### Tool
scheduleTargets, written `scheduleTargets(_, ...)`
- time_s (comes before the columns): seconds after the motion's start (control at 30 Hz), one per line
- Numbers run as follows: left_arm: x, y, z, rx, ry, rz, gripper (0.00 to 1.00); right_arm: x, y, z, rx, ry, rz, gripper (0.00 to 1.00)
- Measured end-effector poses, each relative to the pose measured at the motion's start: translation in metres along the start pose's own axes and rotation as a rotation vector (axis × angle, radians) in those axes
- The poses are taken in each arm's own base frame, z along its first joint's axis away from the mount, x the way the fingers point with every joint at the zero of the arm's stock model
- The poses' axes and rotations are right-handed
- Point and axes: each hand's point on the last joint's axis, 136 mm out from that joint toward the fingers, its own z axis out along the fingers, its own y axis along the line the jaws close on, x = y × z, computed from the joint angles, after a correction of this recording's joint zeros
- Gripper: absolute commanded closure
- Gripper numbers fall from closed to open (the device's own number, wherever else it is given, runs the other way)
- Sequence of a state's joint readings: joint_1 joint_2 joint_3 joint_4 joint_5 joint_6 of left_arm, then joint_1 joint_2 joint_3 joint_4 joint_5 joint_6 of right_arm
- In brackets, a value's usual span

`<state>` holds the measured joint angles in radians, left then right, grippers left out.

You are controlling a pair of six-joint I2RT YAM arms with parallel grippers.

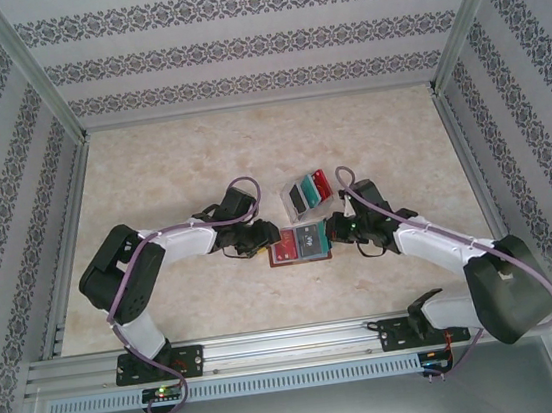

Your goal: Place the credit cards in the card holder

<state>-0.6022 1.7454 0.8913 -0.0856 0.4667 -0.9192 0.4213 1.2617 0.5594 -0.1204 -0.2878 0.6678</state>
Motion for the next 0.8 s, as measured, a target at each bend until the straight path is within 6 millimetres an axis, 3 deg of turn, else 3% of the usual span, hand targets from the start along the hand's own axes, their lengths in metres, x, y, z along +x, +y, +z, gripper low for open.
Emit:
scheduleTargets(0.3, 0.000, 0.000, 0.000, 0.002, -0.002, 0.001, 0.63, -0.007, 0.028, -0.013, -0.098, -0.011, -0.011, 0.98)
scheduleTargets(0.5, 0.000, 0.000, 0.001, 0.004, -0.003, 0.003, 0.67, -0.001, 0.051, -0.003, -0.148, 0.029, -0.037, 0.99)
scheduleTargets(0.73, 0.002, 0.003, -0.001, -0.002, -0.020, 0.005, 0.64, 0.003, 0.053, 0.004, -0.140, 0.048, -0.047, 0.99)
scheduleTargets(0.8, 0.004, 0.007, -0.005, -0.013, -0.037, 0.006, 0.59, 0.003, 0.053, 0.004, -0.137, 0.046, -0.046, 0.99)
